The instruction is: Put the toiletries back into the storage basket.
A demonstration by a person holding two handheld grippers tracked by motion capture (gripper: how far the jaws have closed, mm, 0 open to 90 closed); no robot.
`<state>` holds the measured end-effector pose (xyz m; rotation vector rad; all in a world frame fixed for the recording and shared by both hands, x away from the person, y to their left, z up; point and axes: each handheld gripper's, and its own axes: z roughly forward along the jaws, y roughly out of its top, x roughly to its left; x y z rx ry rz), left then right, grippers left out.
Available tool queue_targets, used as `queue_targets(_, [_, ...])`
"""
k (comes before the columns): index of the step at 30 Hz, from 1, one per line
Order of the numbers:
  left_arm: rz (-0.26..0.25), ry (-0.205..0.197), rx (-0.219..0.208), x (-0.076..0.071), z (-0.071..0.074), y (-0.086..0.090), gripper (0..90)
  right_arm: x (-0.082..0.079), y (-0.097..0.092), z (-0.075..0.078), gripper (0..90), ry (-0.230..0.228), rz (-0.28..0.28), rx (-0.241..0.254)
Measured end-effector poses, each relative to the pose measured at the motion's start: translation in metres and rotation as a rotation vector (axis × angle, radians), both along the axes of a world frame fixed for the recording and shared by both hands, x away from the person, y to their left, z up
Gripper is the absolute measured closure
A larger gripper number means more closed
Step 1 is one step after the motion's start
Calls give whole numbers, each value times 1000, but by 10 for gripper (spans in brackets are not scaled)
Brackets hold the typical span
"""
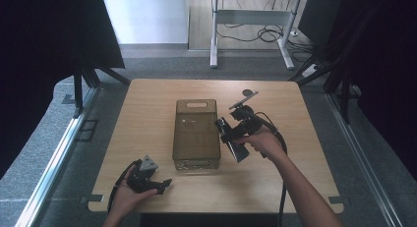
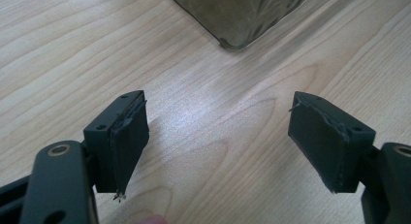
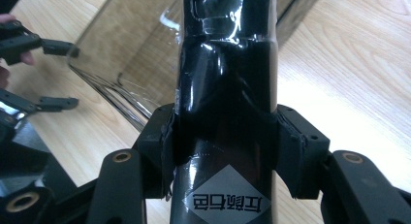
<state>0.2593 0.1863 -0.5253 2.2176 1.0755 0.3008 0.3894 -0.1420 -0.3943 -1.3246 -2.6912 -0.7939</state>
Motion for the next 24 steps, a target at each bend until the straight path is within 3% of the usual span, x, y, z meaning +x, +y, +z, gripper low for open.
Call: queue_targets(24, [3,-2,-13,1,1,3,228,33,58,9,468,45,17,2])
